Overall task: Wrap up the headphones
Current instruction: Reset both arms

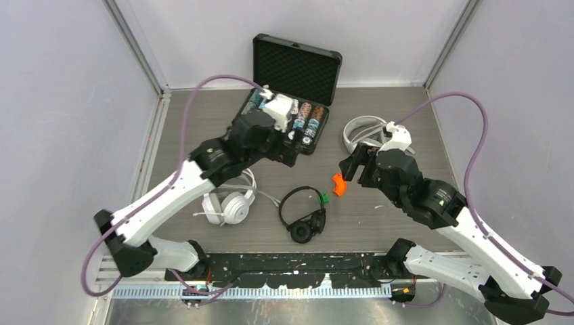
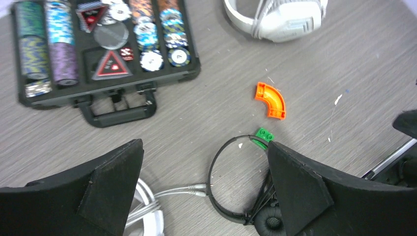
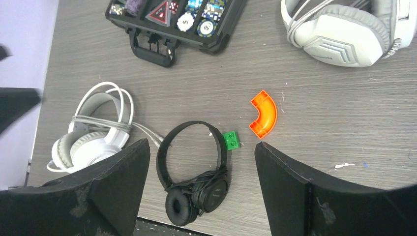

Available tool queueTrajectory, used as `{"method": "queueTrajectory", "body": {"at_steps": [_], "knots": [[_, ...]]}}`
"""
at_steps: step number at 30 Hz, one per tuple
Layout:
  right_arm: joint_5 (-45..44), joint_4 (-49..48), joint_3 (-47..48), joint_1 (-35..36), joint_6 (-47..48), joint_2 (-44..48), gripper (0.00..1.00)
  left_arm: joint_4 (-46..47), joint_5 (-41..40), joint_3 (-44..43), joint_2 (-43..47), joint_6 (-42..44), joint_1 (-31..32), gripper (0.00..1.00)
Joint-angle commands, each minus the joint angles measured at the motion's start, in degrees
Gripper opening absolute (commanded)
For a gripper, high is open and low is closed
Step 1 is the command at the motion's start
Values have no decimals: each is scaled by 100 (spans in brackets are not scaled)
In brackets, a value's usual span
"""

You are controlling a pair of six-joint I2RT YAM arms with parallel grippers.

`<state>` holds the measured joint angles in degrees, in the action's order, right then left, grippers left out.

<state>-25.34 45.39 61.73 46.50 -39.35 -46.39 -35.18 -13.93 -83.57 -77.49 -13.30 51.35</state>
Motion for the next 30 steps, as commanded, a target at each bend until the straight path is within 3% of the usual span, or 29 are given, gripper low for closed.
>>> {"method": "queueTrajectory", "body": {"at_steps": [1,13,30], "knots": [[-562,-159,106,-1,-160,250,83,-409,-512,-6,908,-361,-73,100],[-1074,-399,410,-1,187,759,84,-235,-1210,1172,2878,-876,-73,100],[-1172,-476,277,-1,-95,1018,84,-383,-1217,1374,3164,-904,-73,100]]}}
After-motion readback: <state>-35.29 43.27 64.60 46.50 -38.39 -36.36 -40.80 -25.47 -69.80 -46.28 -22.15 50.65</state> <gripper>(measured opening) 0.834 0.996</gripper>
